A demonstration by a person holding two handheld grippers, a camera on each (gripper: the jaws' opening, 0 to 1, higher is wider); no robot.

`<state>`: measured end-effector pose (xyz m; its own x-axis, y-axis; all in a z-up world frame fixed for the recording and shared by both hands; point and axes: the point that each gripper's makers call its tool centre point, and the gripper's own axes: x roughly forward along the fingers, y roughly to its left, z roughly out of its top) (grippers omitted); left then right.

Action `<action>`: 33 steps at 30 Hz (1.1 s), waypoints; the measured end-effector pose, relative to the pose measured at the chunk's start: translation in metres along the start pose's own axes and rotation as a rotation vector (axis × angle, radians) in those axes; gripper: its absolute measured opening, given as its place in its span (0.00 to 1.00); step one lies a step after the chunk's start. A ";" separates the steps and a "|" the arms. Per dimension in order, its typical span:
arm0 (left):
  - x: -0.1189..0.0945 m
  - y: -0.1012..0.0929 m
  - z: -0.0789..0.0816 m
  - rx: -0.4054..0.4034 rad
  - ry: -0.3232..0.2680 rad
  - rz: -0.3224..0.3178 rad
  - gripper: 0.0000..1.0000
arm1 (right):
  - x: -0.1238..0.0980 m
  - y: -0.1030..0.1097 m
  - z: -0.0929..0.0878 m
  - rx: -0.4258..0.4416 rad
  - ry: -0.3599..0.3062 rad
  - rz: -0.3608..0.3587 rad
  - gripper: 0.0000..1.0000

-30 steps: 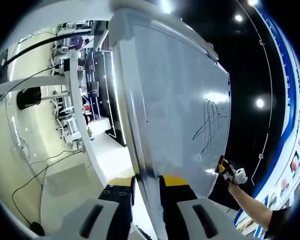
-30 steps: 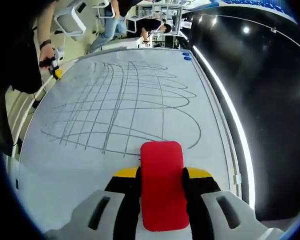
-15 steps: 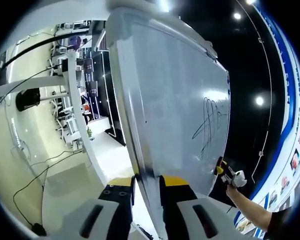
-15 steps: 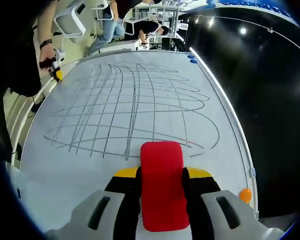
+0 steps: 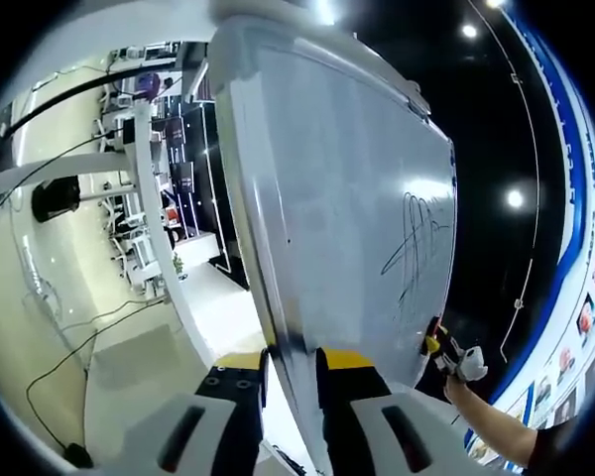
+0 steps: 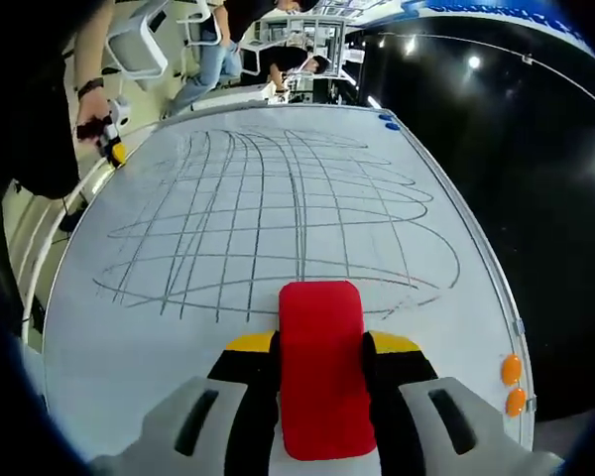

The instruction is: Wipe the writing off the whiteboard with the eraser

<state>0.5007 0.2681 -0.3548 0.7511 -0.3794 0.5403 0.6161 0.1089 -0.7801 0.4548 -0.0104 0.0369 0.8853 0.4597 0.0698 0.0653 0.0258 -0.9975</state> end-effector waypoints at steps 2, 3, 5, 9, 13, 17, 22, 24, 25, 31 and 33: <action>0.000 0.000 0.000 0.002 0.005 0.001 0.23 | 0.000 0.004 0.000 0.008 -0.003 -0.006 0.35; 0.000 0.000 0.000 0.001 0.005 0.001 0.23 | 0.000 0.005 0.000 0.017 -0.007 -0.013 0.35; 0.000 0.000 0.000 -0.001 0.004 0.000 0.23 | -0.001 0.006 0.000 0.034 -0.015 -0.026 0.35; 0.000 -0.001 0.000 -0.002 0.004 0.001 0.23 | -0.001 0.005 0.001 0.046 -0.034 -0.036 0.36; 0.000 -0.001 0.001 -0.004 0.000 -0.007 0.23 | -0.004 0.003 0.004 0.055 -0.051 -0.011 0.36; 0.000 -0.001 0.001 -0.005 -0.003 -0.017 0.23 | -0.003 -0.001 0.007 0.084 -0.049 0.002 0.38; 0.001 -0.001 0.001 -0.006 -0.003 -0.018 0.23 | 0.004 0.000 0.020 0.029 -0.061 0.037 0.35; 0.001 -0.001 0.002 -0.007 -0.006 -0.014 0.23 | 0.004 0.001 0.020 0.012 -0.048 0.043 0.35; 0.001 -0.001 0.001 -0.005 -0.003 -0.014 0.23 | 0.003 0.001 0.020 0.004 -0.045 0.045 0.35; 0.000 -0.002 0.001 -0.010 -0.008 -0.012 0.23 | 0.004 -0.001 0.021 -0.091 -0.018 0.108 0.34; 0.000 -0.002 0.001 -0.009 -0.006 -0.012 0.23 | 0.005 -0.004 0.022 -0.110 -0.018 0.132 0.34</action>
<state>0.5000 0.2691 -0.3531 0.7452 -0.3747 0.5515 0.6229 0.0960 -0.7764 0.4485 0.0110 0.0413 0.8814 0.4681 -0.0627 0.0002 -0.1330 -0.9911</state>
